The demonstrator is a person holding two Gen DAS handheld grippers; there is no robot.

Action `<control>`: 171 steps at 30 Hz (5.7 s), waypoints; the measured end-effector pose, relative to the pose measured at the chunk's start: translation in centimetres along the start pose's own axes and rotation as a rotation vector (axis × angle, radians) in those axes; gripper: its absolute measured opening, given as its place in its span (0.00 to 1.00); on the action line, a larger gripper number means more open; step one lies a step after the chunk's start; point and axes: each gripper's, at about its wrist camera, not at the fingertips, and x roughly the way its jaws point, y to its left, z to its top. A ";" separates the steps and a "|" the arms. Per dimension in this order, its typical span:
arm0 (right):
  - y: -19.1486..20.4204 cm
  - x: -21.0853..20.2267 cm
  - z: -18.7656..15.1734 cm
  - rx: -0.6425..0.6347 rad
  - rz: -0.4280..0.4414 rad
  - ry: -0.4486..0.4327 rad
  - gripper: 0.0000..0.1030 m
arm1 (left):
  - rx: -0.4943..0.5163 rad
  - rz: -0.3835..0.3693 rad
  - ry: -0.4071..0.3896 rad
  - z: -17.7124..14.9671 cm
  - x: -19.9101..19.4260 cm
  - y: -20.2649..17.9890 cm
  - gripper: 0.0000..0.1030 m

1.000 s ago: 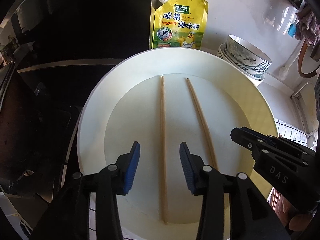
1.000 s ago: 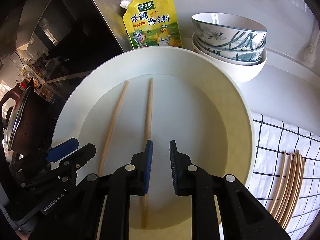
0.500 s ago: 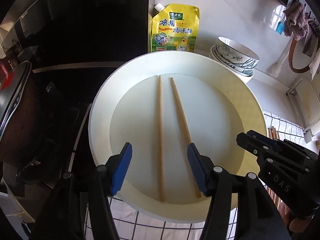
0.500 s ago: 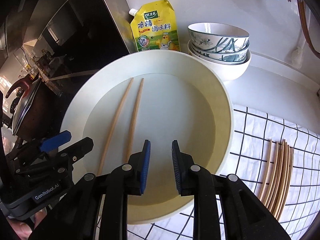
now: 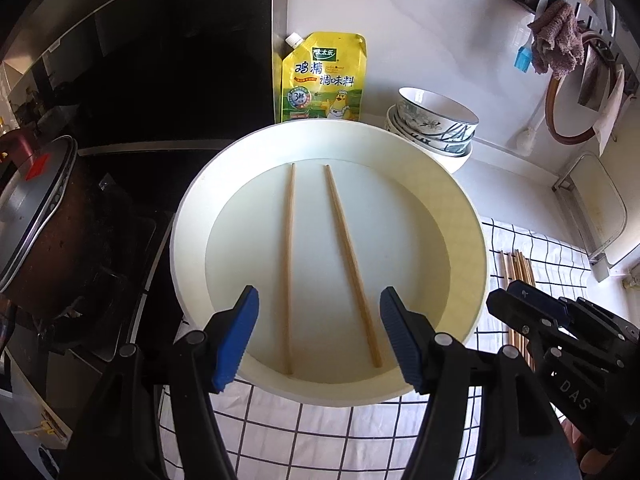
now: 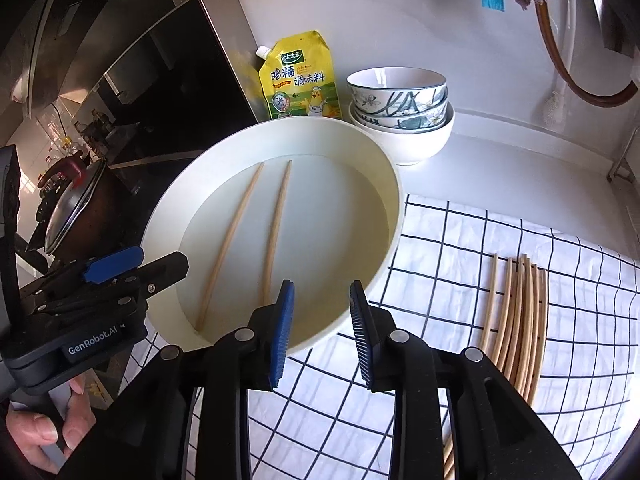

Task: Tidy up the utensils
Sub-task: 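Move both open tools back over the chopsticks on the cloth, then close the right tool on one chopstick while the left tool grasps another, then lift both held chopsticks and carry them over the white basin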

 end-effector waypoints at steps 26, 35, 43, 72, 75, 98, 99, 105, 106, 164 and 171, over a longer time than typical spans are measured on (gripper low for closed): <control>-14.6 -6.5 -8.2 0.182 -0.160 -0.009 0.36 | 0.157 -0.156 0.042 -4.5 0.2 -14.5 0.83; -18.2 -4.6 -10.3 0.211 -0.174 0.026 0.40 | 0.155 -0.190 0.069 -6.3 2.8 -17.8 0.84; -19.2 -2.0 -10.9 0.217 -0.168 0.058 0.40 | 0.179 -0.126 0.083 -7.4 5.2 -18.5 0.84; -21.4 -0.4 -10.1 0.173 -0.284 0.079 0.40 | 0.179 -0.064 0.157 -7.7 9.6 -20.0 0.84; -21.8 -0.7 -10.2 0.179 -0.283 0.079 0.40 | 0.183 -0.050 0.150 -7.6 9.9 -20.4 0.84; -20.5 0.5 -10.1 0.087 -0.312 0.067 0.40 | 0.198 0.006 0.122 -7.9 11.5 -21.2 0.85; -20.3 0.6 -10.0 0.081 -0.313 0.065 0.40 | 0.197 0.009 0.119 -7.8 11.6 -21.3 0.85; -19.7 0.7 -10.0 0.038 -0.288 0.068 0.22 | 0.203 -0.022 0.121 -7.9 11.2 -22.1 0.64; -19.6 0.8 -9.9 0.035 -0.282 0.070 0.21 | 0.211 -0.027 0.120 -7.9 11.1 -22.3 0.56; 2.7 5.1 6.9 -0.081 0.093 0.027 0.06 | 0.004 -0.011 0.060 4.3 5.5 0.9 0.07; 2.8 9.2 7.9 -0.025 0.114 0.113 0.06 | -0.015 -0.012 0.093 4.6 8.0 2.1 0.07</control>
